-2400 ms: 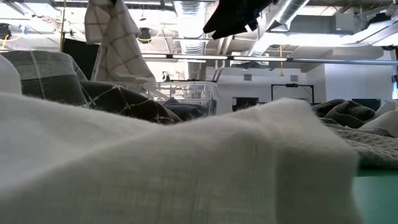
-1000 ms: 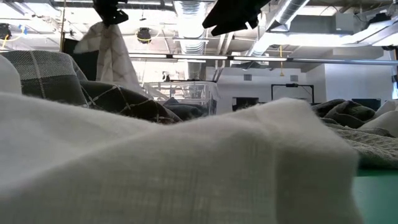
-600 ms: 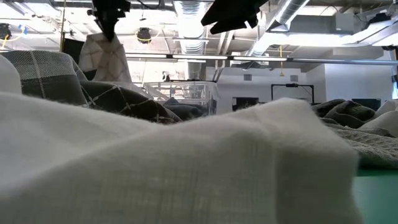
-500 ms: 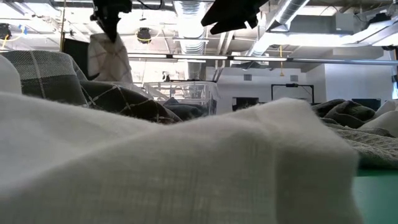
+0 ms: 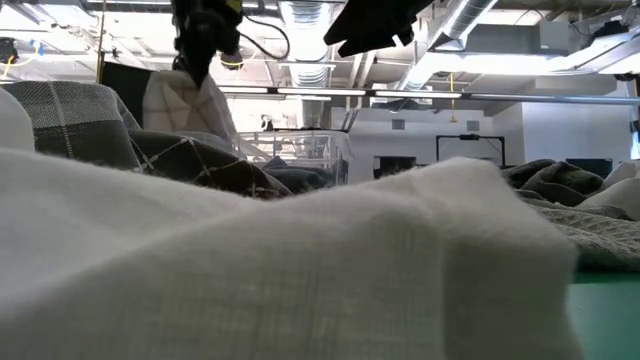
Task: Sort towels by color in basket
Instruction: Put the white patterned towel into the left transparent bin
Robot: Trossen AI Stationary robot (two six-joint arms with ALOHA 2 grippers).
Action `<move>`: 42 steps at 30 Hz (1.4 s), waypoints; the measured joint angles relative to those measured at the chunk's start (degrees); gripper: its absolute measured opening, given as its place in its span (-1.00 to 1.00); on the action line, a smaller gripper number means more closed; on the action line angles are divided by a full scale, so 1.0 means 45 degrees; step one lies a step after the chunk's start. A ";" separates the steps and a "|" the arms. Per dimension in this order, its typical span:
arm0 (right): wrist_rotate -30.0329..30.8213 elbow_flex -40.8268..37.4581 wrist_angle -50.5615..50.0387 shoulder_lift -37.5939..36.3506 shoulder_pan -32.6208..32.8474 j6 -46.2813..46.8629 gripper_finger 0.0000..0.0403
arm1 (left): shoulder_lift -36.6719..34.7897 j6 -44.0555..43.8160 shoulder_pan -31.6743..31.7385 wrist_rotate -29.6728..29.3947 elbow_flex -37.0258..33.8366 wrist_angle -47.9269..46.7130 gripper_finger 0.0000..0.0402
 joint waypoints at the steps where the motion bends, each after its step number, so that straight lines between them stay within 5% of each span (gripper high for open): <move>1: 0.0000 0.0000 -0.0015 0.0000 0.0022 0.0002 0.42 | 0.0133 0.0003 0.0049 -0.0123 -0.0029 0.0018 -0.96; 12: 0.0000 0.0000 -0.0249 0.0000 0.0427 0.0328 0.42 | 0.1008 0.0503 0.0734 -0.2113 -0.1815 0.0200 -0.96; 17: 0.0005 0.0000 -0.0335 0.0000 0.0577 0.0611 0.42 | 0.0998 0.2273 0.0779 -0.3080 -0.3392 0.1108 -0.96; 31: 0.0024 0.0000 -0.0291 -0.0002 0.0699 0.0695 0.42 | 0.0994 0.5598 0.0510 -0.3857 -0.5833 0.4147 -0.96; 42: 0.0049 0.0000 -0.0246 -0.0001 0.0677 0.0480 0.42 | 0.0987 0.4652 0.0502 -0.3845 -0.6728 0.5937 -0.96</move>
